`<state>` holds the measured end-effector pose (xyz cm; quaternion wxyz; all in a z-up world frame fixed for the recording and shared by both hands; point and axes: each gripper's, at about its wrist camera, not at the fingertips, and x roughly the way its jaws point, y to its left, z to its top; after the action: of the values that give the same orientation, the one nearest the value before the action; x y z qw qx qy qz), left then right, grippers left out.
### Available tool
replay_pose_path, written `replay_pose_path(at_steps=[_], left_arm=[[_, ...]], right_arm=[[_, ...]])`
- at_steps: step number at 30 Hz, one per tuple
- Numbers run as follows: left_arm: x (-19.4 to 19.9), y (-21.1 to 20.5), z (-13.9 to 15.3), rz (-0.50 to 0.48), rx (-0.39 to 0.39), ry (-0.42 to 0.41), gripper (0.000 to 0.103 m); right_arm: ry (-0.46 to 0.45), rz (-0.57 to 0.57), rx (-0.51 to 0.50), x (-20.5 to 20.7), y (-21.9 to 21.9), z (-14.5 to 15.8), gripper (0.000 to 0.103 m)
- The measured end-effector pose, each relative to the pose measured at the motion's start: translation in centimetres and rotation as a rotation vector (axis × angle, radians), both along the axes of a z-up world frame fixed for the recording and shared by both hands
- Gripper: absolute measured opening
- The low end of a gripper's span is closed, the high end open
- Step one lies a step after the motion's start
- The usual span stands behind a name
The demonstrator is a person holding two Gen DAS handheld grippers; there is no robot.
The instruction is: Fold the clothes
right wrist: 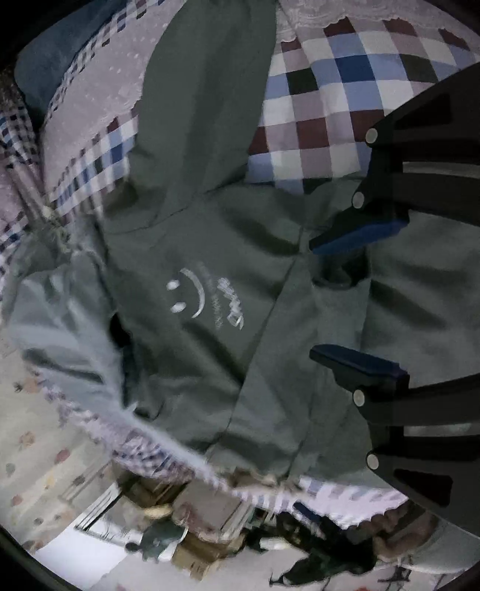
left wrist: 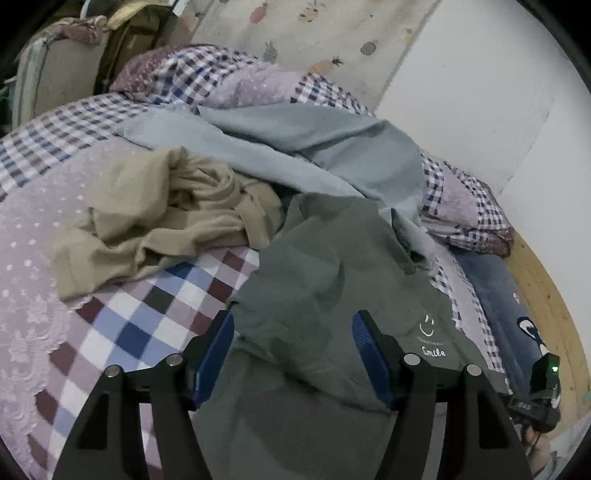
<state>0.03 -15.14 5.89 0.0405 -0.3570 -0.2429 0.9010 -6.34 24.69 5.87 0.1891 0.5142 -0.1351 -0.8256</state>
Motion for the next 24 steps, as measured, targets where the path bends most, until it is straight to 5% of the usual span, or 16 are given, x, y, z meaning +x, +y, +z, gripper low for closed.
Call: replay_pose_path(at_steps=[4, 11, 18, 24], left_arm=[[-0.8, 0.6, -0.6, -0.034, -0.008, -0.025, 0.071], [-0.6, -0.7, -1.3, 0.006, 0.037, -0.061, 0.071], [-0.4, -2.0, -1.6, 0.041, 0.073, -0.088, 0.071], [-0.8, -1.9, -2.4, 0.042, 0.071, -0.123, 0.071]], right_arm=[[-0.060, 0.170, -0.093, 0.3, -1.6, -0.8, 0.055], [-0.027, 0.497, -0.201, 3.9, -1.2, 1.3, 0.055], [-0.071, 0.451, -0.118, 3.5, 0.4, -0.3, 0.055], [0.005, 0.570, -0.149, 5.1, -0.2, 1.8, 0.055]])
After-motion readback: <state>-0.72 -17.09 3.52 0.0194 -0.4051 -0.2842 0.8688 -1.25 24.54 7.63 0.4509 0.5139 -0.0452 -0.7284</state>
